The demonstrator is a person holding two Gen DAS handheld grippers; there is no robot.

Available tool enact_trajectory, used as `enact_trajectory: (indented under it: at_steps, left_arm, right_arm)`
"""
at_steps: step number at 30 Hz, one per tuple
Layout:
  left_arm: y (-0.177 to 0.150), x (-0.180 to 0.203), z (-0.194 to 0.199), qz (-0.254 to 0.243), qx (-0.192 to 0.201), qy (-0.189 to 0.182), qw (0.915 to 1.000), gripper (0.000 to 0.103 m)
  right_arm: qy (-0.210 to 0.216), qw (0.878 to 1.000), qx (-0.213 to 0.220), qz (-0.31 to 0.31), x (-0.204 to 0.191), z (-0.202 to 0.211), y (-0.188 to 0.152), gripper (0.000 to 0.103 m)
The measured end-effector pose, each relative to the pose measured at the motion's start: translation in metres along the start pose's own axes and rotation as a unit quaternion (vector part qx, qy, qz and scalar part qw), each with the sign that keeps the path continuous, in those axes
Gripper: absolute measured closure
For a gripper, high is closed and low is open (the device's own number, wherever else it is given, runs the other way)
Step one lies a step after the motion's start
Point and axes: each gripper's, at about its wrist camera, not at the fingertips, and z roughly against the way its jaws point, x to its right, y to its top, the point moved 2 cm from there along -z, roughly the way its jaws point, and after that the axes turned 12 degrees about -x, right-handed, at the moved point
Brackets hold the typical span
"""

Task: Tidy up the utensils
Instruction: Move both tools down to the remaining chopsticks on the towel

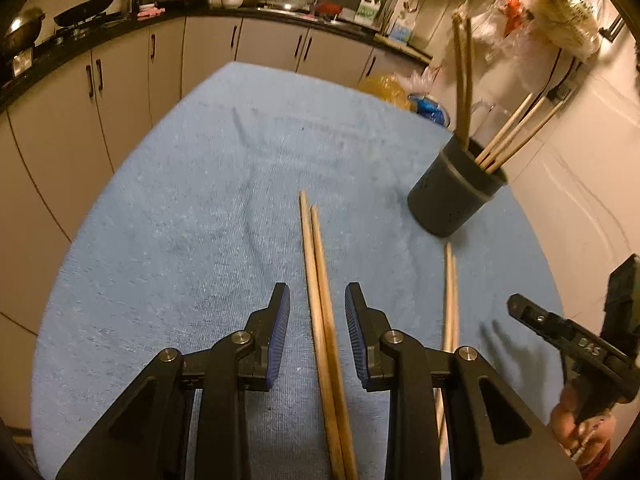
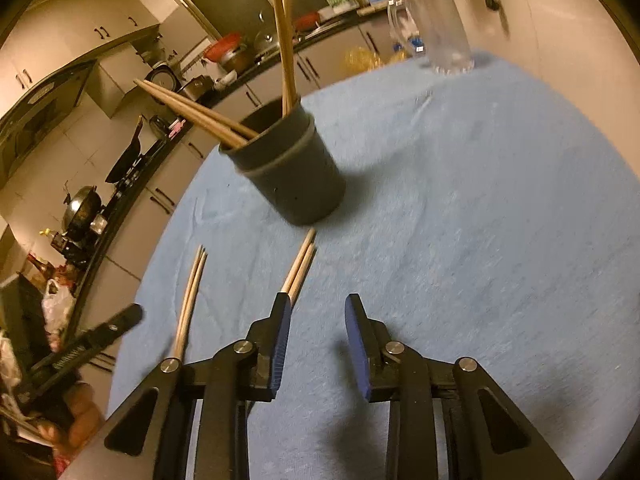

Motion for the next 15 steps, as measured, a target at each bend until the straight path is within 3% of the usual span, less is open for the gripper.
enact_trajectory:
  at_steps: [5,11,15]
  left_arm:
    - [0.012,-0.003,-0.02,0.009,-0.038,-0.007,0.9992,0.076]
    - [0.03,0.0,-0.038,0.002,-0.057,0.005,0.9983,0.076]
    - [0.041,0.003,-0.05,-0.009,-0.072,0.028,0.9969,0.087]
  right_arm:
    - [0.01,0.999,-0.033,-0.005,-0.003,-0.011,0.003,0.081]
    - [0.007,0.998,-0.067,-0.017,-0.013,-0.026,0.009,0.083]
    - [-0.001,0.997,-0.069,-0.018,-0.018,-0.029,0.011,0.083]
